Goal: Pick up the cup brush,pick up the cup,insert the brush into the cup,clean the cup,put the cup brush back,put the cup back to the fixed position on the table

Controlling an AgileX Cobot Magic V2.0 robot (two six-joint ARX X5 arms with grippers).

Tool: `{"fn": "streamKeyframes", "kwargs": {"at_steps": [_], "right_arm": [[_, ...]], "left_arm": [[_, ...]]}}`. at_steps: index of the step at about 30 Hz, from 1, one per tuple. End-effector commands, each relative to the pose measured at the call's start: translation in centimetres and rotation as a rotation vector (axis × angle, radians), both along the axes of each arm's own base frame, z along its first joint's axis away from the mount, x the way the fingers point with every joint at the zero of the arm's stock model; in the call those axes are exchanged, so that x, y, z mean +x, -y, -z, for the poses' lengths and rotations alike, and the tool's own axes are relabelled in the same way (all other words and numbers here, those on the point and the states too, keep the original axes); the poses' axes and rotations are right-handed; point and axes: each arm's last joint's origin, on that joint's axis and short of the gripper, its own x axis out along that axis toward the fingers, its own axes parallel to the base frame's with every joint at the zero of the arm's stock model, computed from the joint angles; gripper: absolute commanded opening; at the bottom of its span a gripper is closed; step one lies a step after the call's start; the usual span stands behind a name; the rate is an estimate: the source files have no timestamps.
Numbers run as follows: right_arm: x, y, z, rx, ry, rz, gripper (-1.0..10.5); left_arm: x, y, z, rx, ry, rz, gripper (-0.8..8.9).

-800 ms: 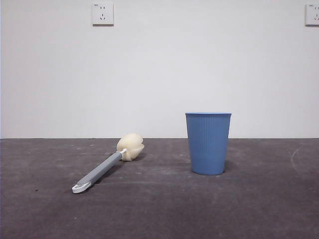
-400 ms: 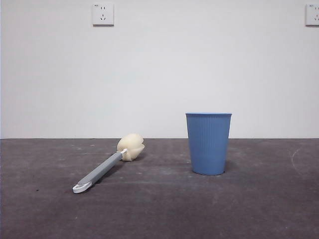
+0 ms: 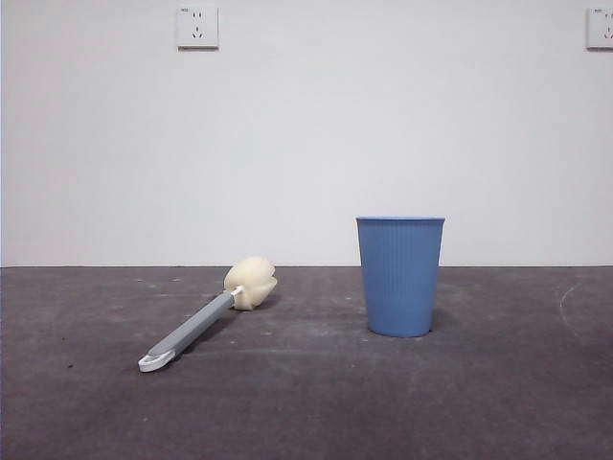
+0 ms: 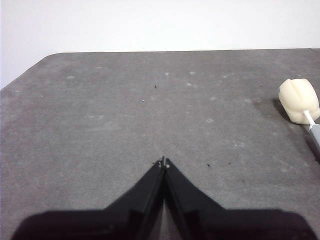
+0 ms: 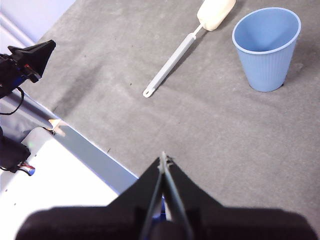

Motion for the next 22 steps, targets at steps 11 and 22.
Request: {"fn": "streamKeyframes", "kwargs": {"at_steps": [11,22], "right_arm": [[0.0,0.0,0.0,0.003,0.003,0.003,0.0],[-1.4,1.8,-1.2,-0.059,0.295,0.124,0.0]], "left_arm": [[0.1,0.0,0.4,-0.009,-0.004,-0.006,-0.03],[0.1,0.0,0.4,-0.010,-0.004,-0.006,-0.03]]}}
